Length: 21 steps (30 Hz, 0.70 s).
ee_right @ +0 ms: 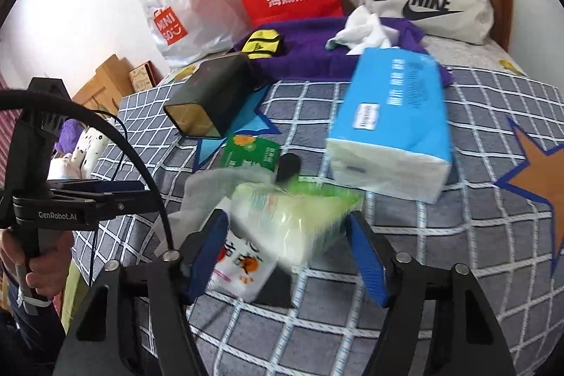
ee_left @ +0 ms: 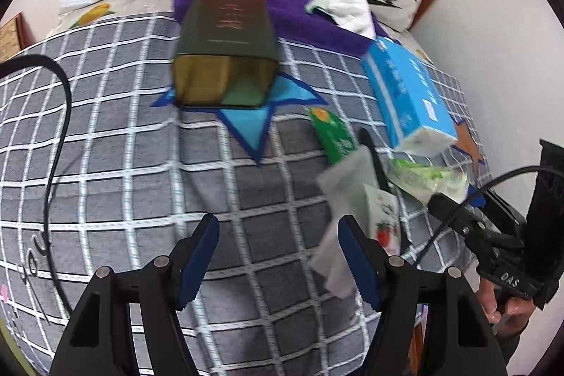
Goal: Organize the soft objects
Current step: 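Move the right gripper to the green tissue pack and grasp it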
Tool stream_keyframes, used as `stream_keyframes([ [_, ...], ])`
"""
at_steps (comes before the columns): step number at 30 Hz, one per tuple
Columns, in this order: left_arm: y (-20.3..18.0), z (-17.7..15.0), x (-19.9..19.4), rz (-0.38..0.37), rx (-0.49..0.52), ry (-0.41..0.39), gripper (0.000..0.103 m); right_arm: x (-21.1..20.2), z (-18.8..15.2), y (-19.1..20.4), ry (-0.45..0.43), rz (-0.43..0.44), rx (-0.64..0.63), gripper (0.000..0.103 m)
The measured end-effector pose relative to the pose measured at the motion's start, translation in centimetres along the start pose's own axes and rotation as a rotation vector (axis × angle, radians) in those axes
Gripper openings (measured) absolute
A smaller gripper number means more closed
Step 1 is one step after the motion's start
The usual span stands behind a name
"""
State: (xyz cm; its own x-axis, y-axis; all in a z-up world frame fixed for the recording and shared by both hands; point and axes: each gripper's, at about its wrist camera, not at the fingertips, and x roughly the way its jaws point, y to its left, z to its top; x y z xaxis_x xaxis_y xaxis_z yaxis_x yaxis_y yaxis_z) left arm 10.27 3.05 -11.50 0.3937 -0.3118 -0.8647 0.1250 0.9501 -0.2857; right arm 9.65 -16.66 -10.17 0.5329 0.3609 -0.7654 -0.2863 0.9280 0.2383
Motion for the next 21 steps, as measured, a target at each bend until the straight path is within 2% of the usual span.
stream_keyframes([
  [5,-1.5,-0.2,0.2,0.000,0.045,0.006,0.068,0.7,-0.9,-1.5,0.048,-0.036,0.026,0.067],
  [12,-1.6,-0.4,0.3,0.010,0.040,0.019,0.068,1.1,-1.6,-1.8,0.078,-0.014,0.094,0.068],
  [18,-1.3,-0.8,0.4,0.012,0.036,0.030,0.068,3.0,-2.1,-0.7,0.113,-0.113,0.071,0.072],
  [21,-1.2,-1.1,0.3,0.017,0.041,0.030,0.068,2.8,-2.2,0.1,0.114,-0.154,-0.005,0.072],
])
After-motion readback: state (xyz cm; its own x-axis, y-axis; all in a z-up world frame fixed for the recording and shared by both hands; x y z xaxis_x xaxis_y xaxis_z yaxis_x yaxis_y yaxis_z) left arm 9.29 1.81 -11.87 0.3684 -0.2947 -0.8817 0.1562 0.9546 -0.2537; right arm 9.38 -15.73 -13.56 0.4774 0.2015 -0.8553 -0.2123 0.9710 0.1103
